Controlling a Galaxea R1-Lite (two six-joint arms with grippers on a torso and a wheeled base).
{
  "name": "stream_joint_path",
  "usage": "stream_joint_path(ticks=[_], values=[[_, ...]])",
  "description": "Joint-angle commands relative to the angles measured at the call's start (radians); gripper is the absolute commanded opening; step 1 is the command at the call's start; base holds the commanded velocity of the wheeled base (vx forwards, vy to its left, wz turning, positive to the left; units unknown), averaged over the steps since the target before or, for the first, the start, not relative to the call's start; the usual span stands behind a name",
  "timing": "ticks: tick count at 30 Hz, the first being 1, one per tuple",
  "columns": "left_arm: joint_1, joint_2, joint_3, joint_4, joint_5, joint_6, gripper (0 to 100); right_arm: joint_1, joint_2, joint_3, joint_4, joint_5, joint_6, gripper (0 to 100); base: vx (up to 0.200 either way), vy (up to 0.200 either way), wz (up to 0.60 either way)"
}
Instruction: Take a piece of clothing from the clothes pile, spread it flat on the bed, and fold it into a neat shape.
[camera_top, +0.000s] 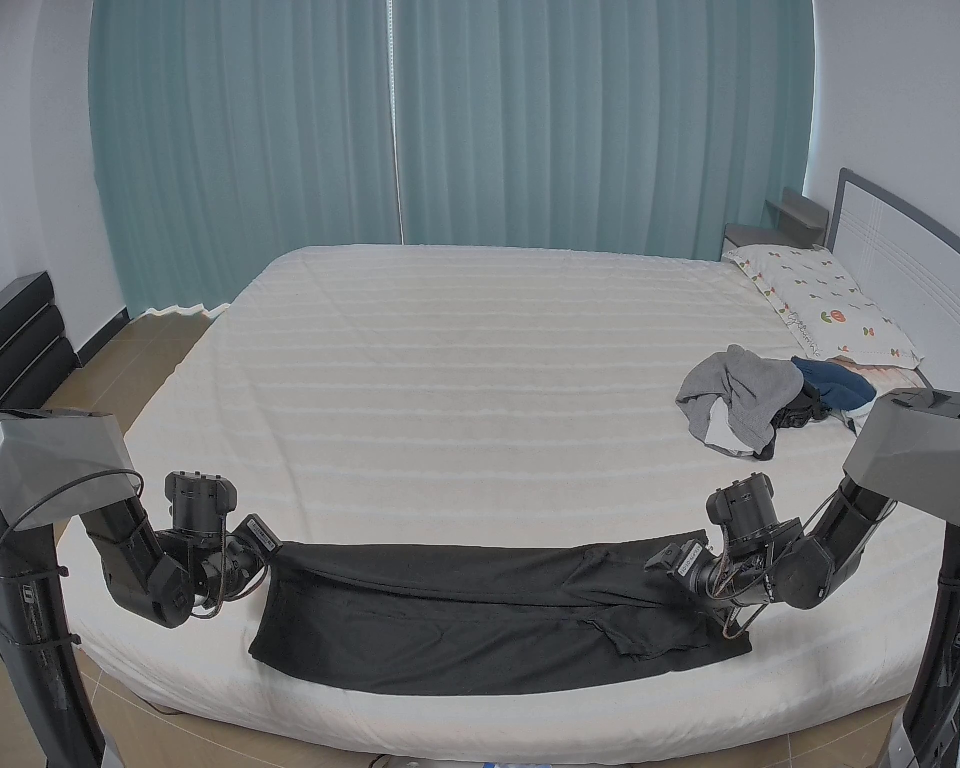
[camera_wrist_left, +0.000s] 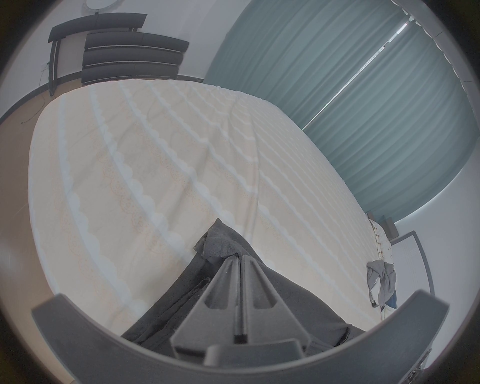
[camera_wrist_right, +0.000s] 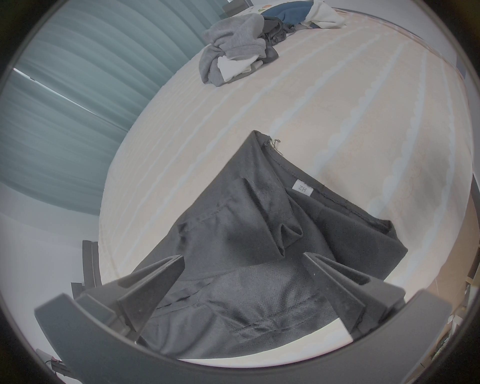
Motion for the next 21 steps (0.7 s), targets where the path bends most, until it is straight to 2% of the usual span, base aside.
stream_joint_path(ticks=[1,17,18,21], values=[[0.0,0.007,-0.001,0.0,0.001,0.0,0,0.001,0.029,-0.003,-0.002,0.0,0.001,100,0.0,0.0,0.0],[0.0,0.007,-0.001,0.0,0.001,0.0,0,0.002,0.112,-0.05,-0.055,-0.014,-0.003,100,0.0,0.0,0.0],[0.0,0.007,-0.001,0.0,-0.001,0.0,0,0.002,0.116,-0.052,-0.06,-0.027,-0.005,0,0.0,0.0,0.0],[0.0,0.007,-0.001,0.0,0.001,0.0,0,0.002,0.129,-0.058,-0.072,-0.047,-0.005,0,0.0,0.0,0.0]])
